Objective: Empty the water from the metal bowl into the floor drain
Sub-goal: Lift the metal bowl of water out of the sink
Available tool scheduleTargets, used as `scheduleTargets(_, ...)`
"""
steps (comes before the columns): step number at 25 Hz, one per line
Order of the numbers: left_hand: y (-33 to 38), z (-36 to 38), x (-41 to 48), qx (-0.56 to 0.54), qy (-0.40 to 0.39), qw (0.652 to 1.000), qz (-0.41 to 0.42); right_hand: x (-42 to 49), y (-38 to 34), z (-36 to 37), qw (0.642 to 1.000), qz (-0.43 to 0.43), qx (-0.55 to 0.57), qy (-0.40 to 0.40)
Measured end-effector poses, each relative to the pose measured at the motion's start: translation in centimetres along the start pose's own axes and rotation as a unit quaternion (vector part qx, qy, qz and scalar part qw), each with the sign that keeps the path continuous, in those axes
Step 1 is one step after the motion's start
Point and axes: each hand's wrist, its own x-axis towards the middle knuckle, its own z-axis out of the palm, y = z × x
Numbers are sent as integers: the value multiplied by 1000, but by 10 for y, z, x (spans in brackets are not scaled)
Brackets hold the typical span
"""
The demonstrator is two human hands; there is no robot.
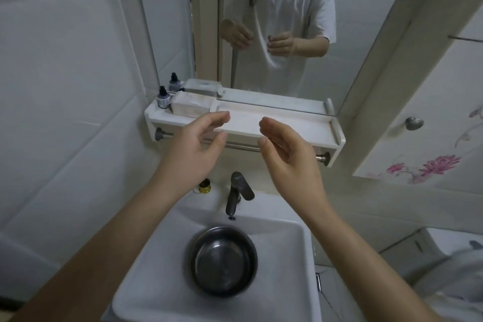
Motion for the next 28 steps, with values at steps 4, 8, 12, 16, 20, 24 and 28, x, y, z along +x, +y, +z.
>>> scheduleTargets(4,-34,6,-20,0,-2,999,-41,-14,33,10,999,37,2,-30)
scheduleTargets(8,-66,15,-40,17,-9,996,-88,-35,61,21,995,84,0,-59)
scheduleTargets(12,-92,26,-54,9,-15,992,-124,-54,84,34,991,113,-9,-73)
scheduleTargets(16,-119,36,-66,5,-21,987,-162,-69,105,45,986,147,-18,-76)
scheduleTargets(20,-146,42,-84,22,-38,978,-205,-86,130,51,978,181,-40,-96)
scheduleTargets(24,-167,48,-99,30,-59,970,-234,-100,153,56,967,215,-62,-123)
scheduleTargets(28,-191,53,-110,47,-85,962,-257,-107,178,59,958,244,-83,-126)
